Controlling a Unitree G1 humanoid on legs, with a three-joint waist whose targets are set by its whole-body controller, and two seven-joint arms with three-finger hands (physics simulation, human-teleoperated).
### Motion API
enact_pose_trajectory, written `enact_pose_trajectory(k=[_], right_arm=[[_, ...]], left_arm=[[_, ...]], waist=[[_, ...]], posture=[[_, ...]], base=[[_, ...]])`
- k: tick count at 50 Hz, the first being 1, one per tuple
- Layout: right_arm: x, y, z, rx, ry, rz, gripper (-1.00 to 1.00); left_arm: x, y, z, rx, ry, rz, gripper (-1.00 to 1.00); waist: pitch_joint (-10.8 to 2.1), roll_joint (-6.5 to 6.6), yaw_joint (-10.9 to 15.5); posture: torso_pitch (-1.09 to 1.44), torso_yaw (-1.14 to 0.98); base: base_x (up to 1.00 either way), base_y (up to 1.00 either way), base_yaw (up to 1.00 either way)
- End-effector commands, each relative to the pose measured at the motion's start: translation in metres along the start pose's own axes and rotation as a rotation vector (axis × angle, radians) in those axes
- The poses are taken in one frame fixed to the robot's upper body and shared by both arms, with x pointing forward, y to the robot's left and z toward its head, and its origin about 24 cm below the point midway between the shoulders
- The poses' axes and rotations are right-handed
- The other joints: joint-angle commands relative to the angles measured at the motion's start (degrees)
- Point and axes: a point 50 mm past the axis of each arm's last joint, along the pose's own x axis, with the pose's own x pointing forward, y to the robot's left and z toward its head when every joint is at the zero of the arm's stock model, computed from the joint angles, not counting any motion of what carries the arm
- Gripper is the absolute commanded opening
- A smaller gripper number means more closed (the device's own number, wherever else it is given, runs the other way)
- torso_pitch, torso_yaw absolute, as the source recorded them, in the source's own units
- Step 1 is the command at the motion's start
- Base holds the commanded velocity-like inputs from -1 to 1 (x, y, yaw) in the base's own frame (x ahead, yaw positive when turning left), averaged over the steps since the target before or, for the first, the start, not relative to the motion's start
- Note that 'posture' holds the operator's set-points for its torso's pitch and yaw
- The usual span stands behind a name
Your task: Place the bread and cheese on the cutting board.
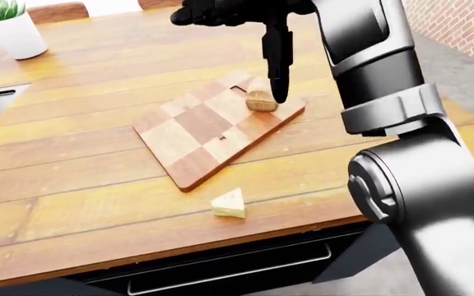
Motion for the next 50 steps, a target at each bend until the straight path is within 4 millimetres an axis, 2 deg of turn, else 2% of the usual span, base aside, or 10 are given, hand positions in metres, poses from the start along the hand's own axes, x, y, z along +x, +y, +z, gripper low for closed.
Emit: enact_pose_trajectory(k=[1,9,18,24,30,38,41,50], right_arm=[[-0.016,-0.013,0.014,-0.024,-0.017,-0.055,1.00],[-0.024,0.004,0.030,-0.051,-0.023,-0.060,1.00],[-0.046,0.032,0.056,-0.085,-0.003,-0.035,1.00],[-0.053,0.050,0.060,-0.077,0.002,0.021,1.00],[-0.058,0.066,0.074,-0.081,-0.030,0.052,1.00],[-0.064,0.087,0.081,-0.075,-0.048,0.102,1.00],[-0.064,0.089,0.084,-0.074,-0.056,0.105,1.00],[-0.060,0.102,0.080,-0.089,-0.030,0.038,1.00]], left_arm=[[0.001,-0.002,0.013,0.009,-0.065,-0.010,1.00],[0.002,-0.003,0.014,0.006,-0.067,-0.011,1.00],[0.000,-0.003,0.013,0.006,-0.066,-0.010,1.00],[0.000,-0.003,0.013,0.005,-0.066,-0.009,1.00],[-0.001,-0.002,0.011,0.005,-0.064,-0.007,1.00],[-0.001,-0.003,0.011,0.002,-0.064,-0.009,1.00],[-0.001,-0.003,0.011,0.001,-0.064,-0.008,1.00],[-0.003,-0.003,0.010,0.001,-0.062,-0.006,1.00]], waist=[[-1.45,0.42,-0.02],[-1.38,0.25,0.08],[-1.33,0.02,0.16],[-1.29,-0.16,0.09],[-1.40,-0.22,0.13],[-1.20,-0.43,0.27],[-1.20,-0.41,0.24],[-1.31,-0.16,0.11]], posture=[[0.00,0.00],[0.00,0.00],[0.00,0.00],[0.00,0.00],[0.00,0.00],[0.00,0.00],[0.00,0.00],[0.00,0.00]], base=[[0.00,0.00,0.00],[0.00,0.00,0.00],[0.00,0.00,0.00],[0.00,0.00,0.00],[0.00,0.00,0.00],[0.00,0.00,0.00],[0.00,0.00,0.00],[0.00,0.00,0.00]])
